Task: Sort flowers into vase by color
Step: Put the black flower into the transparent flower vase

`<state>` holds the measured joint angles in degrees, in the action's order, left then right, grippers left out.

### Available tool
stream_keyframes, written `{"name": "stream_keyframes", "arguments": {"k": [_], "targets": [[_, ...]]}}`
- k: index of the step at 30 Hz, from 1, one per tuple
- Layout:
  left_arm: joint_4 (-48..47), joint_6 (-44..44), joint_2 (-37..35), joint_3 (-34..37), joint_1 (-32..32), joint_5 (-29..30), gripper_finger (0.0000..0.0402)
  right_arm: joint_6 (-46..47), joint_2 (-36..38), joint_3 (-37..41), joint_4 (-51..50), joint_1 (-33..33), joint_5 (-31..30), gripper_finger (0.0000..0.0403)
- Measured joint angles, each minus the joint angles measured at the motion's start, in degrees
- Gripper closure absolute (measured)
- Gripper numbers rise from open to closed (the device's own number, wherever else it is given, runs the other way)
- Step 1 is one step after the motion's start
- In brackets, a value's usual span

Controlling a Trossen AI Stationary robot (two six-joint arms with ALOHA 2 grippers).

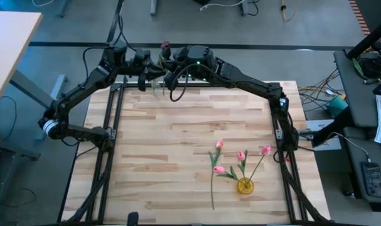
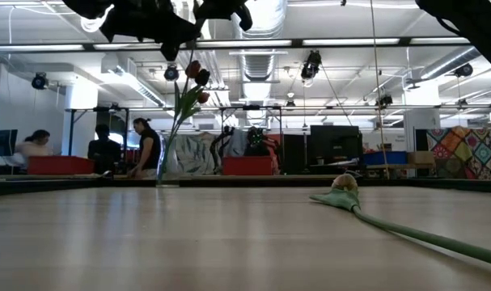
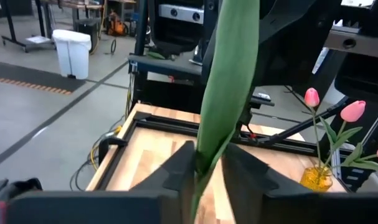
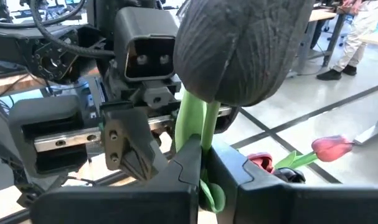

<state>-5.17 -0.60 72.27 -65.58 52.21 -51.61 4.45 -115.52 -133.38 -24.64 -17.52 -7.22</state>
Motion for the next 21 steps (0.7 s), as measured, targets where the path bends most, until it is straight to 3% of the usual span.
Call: {"name": "stream_keyframes", "arguments": {"k": [4, 10, 21], "targets": [[0.27, -0.13, 0.00, -0.01, 0.02, -0.27, 0.0390, 0.01, 0.00, 0.00, 0.04, 0.00, -0.06, 0.0390], [0.65, -0.63, -0.06, -0.01, 0.28, 0.90, 0.0398, -1.26, 0.02, -0.09, 0.00, 0.00, -0.26, 0.0377], [-1.25, -2.88, -7.14, -0.01, 9.03, 8.41, 0.0401, -0.56, 1.17, -0.11, -0.47, 0.00, -0.26, 0.0249]]}}
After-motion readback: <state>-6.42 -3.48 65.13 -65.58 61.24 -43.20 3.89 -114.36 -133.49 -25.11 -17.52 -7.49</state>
